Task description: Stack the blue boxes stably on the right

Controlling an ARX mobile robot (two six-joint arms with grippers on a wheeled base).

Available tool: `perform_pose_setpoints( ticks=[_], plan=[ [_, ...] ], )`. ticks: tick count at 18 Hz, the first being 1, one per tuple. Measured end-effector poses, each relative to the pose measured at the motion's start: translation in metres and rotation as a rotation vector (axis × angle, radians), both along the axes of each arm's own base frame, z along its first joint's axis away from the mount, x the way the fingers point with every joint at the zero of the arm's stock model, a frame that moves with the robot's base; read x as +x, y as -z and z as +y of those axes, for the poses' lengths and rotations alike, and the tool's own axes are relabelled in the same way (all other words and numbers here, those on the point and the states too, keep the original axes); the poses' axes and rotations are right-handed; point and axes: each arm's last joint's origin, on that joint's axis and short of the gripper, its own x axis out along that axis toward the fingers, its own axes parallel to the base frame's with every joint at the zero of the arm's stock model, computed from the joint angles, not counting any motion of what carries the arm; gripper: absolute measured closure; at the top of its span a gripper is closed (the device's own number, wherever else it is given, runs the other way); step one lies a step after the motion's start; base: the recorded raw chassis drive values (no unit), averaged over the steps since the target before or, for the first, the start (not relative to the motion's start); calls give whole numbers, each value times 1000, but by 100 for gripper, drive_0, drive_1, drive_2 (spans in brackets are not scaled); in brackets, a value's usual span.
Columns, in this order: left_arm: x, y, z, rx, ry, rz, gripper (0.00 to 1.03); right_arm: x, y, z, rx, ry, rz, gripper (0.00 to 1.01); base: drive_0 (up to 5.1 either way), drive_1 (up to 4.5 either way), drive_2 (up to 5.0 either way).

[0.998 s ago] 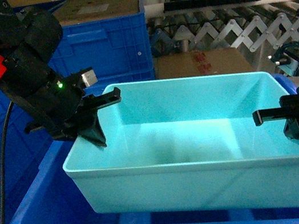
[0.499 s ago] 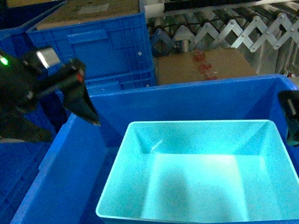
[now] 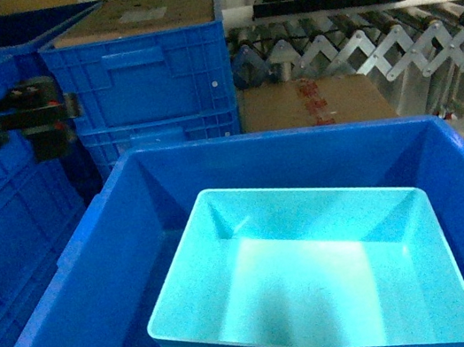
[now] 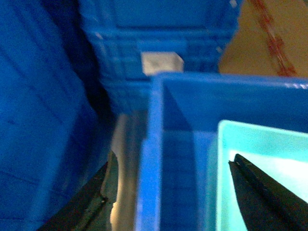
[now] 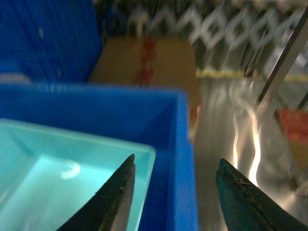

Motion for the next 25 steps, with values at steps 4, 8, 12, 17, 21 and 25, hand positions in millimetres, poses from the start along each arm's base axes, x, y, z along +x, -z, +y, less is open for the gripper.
perform_pose_setpoints(
  ticks=[4, 8, 12, 17, 21, 25],
  plan=[
    [-34, -23, 12, -14, -25, -414, 17, -40, -19, -11, -7, -31, -219, 94, 0, 0, 0],
    [-48, -9, 14, -11, -8, -388, 20, -66, -4, -20, -17, -14, -198, 100, 0, 0, 0],
    [-91, 4, 28, -8, -32, -394, 56, -86, -7, -33, -16, -3, -215, 100, 0, 0, 0],
    [-137, 20, 44, -8, -23, -383, 101, -109, -8, -32, -15, -12, -218, 100, 0, 0, 0],
    [-162, 28, 44, -9, -18, -373, 101, -121, -11, -32, -15, -12, -228, 100, 0, 0, 0],
    [-181, 41, 44, -9, -20, -363, 101, -130, -14, -32, -15, -12, -236, 100, 0, 0, 0]
  ],
)
